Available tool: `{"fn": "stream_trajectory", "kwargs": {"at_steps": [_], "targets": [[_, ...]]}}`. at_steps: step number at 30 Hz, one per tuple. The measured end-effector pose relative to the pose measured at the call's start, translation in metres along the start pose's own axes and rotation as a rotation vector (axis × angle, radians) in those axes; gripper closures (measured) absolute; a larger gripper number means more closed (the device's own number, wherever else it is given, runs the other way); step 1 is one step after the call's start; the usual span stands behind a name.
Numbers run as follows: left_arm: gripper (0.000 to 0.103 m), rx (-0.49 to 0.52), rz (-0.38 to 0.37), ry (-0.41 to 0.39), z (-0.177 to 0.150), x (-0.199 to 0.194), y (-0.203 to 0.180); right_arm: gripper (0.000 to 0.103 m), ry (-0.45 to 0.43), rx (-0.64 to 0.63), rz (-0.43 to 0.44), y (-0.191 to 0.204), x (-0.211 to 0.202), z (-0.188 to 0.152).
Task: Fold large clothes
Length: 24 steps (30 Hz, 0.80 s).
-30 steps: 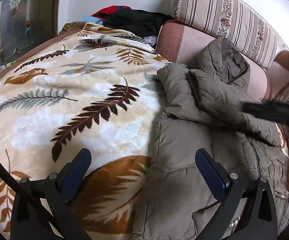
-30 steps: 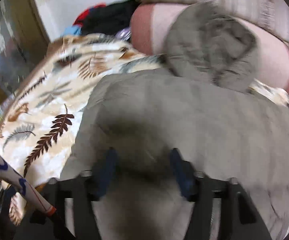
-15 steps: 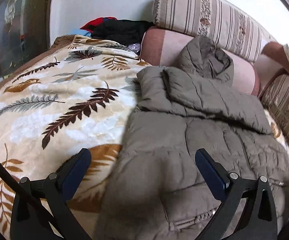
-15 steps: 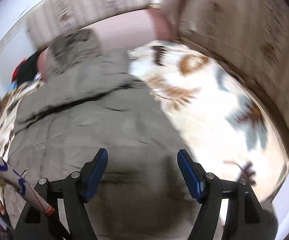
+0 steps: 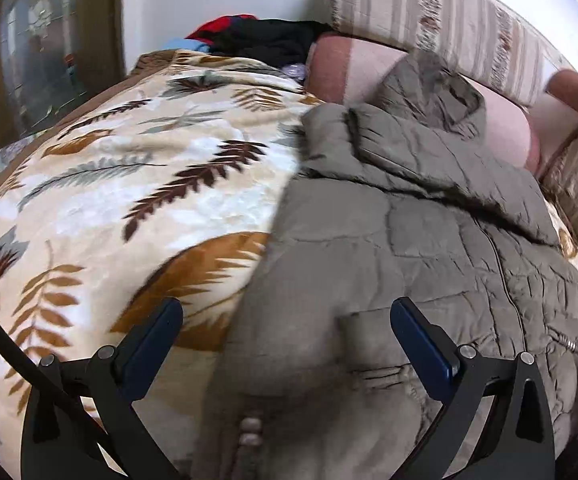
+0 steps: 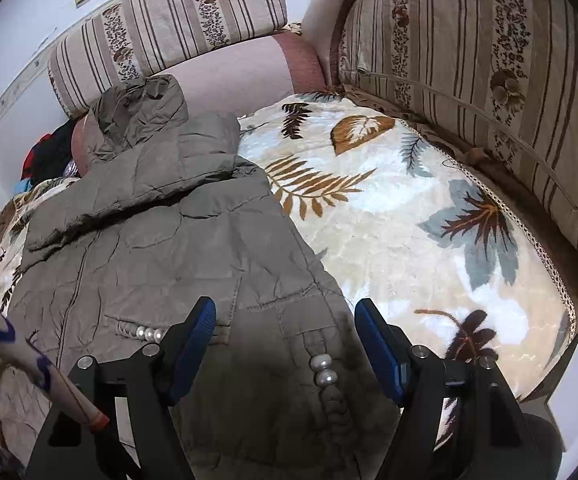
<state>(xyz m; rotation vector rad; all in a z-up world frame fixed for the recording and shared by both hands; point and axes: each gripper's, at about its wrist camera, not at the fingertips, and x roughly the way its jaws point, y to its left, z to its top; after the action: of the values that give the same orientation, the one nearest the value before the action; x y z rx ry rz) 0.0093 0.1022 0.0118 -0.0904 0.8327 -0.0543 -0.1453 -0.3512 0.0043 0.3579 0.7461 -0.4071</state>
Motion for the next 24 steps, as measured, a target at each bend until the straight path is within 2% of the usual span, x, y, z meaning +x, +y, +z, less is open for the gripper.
{"fn": "stream_trajectory", "kwargs": {"at_steps": [8,13,17,21,24], "targets": [[0.000,-0.065,0.032,0.027,0.001,0.004,0.026,0.026,-0.054,-0.084,-0.017,0.022,-0.009,0.005],[0.000,-0.054,0.019,0.032,0.002,0.003,0.024,0.025,-0.055,-0.173,0.007,0.054,-0.010,0.013],[0.000,-0.055,0.031,0.034,0.006,-0.003,0.028,0.025,-0.047,-0.238,-0.005,0.075,-0.005,0.015],[0.000,-0.056,0.051,0.085,0.004,-0.005,0.041,0.022,-0.031,-0.212,0.005,0.069,-0.004,0.016],[0.000,-0.080,-0.005,0.149,-0.002,0.002,0.054,0.021,-0.003,-0.186,-0.005,0.051,-0.005,0.015]]}}
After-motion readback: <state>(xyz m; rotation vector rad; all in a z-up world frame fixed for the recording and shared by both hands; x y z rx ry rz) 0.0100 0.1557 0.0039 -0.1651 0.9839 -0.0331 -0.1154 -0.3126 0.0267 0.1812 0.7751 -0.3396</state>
